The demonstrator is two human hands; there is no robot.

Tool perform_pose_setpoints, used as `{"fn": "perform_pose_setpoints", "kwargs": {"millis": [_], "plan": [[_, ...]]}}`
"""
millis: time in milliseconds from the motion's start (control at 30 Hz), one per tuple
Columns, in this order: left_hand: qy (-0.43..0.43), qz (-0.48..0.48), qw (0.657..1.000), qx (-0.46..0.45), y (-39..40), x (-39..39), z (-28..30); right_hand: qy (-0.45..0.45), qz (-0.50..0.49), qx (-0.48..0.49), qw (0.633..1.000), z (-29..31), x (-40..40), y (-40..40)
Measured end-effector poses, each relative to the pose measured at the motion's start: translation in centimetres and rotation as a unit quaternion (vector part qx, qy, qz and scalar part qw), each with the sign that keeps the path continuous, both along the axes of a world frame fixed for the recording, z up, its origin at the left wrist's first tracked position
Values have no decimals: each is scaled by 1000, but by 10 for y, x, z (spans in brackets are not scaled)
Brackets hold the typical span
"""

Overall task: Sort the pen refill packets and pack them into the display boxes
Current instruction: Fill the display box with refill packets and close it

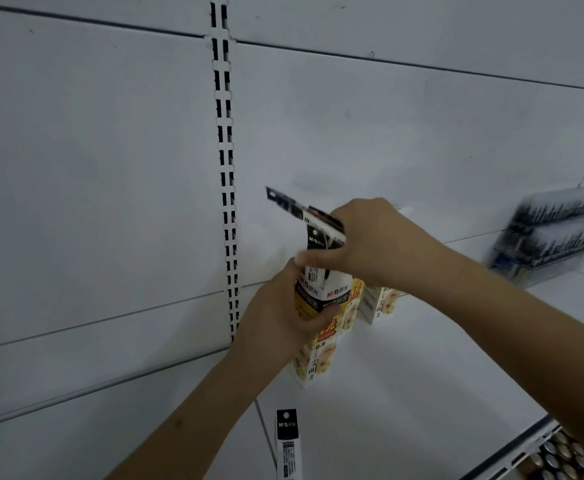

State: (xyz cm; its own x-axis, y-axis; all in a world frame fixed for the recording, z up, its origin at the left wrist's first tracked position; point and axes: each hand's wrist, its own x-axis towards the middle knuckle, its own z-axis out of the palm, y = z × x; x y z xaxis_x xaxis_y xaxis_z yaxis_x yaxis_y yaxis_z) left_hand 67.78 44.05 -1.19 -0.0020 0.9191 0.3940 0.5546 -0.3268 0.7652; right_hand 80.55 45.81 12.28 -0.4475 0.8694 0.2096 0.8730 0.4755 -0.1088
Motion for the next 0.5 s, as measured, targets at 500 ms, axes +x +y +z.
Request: {"fn": "perform_pose_setpoints", "kwargs": {"millis": [500], "plan": [[-25,23,999,8,-1,5,-7,-34,-18,-2,999,-2,-7,3]]}}
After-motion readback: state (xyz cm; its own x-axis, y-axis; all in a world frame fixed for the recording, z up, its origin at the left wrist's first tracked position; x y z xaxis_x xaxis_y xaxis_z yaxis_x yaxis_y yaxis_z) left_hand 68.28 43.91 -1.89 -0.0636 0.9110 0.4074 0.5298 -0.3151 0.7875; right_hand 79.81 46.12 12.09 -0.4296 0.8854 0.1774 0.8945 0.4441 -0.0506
